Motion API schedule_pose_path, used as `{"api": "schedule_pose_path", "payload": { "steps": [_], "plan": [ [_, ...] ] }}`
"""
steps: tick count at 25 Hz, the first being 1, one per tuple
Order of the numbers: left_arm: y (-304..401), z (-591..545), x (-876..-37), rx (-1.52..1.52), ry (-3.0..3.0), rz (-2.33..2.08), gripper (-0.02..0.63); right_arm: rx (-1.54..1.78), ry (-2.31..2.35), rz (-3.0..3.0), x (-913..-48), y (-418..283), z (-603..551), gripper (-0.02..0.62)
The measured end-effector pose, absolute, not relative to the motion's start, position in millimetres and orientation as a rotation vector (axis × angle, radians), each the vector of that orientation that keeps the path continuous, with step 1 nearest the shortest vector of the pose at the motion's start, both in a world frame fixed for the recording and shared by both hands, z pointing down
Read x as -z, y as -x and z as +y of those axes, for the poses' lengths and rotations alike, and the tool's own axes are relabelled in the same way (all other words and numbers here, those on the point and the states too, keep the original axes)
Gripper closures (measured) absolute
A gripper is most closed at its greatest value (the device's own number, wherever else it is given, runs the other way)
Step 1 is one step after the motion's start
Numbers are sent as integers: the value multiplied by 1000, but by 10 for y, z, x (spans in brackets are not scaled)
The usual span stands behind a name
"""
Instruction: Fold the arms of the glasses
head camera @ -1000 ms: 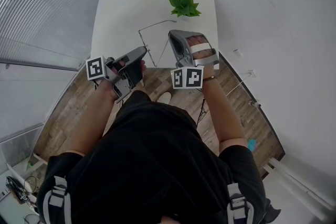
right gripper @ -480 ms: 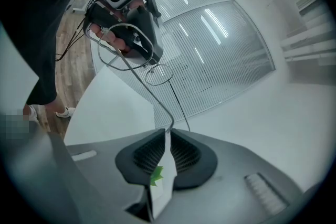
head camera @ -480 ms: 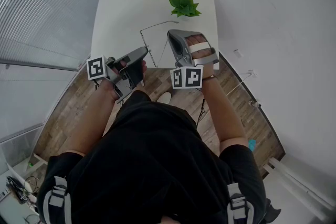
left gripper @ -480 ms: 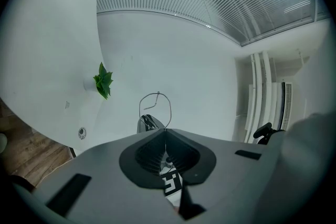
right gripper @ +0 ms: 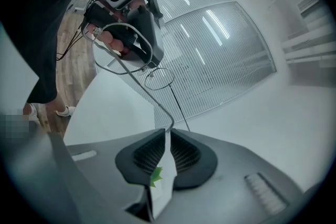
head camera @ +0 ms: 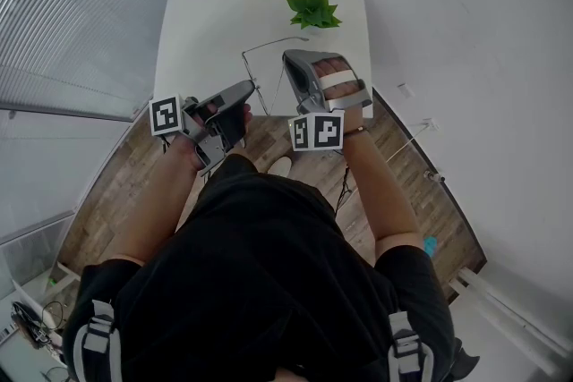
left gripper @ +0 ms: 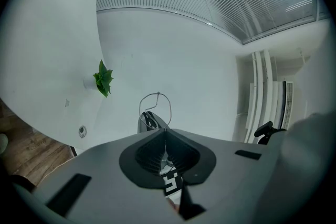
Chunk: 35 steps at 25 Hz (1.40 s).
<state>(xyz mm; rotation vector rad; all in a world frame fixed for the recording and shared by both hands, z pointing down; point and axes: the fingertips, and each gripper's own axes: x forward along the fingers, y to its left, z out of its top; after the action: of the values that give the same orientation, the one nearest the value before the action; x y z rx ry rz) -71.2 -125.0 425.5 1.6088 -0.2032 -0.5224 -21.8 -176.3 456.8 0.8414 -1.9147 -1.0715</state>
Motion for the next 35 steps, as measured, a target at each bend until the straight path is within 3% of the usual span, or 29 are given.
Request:
{"api": "schedule_pose_path", "payload": {
  "steps": [35],
  "plan": [
    [645, -1171, -4287, 498, -1609, -181, 594, 1135, -747, -1933, -4585, 530, -1711, 552]
  ]
}}
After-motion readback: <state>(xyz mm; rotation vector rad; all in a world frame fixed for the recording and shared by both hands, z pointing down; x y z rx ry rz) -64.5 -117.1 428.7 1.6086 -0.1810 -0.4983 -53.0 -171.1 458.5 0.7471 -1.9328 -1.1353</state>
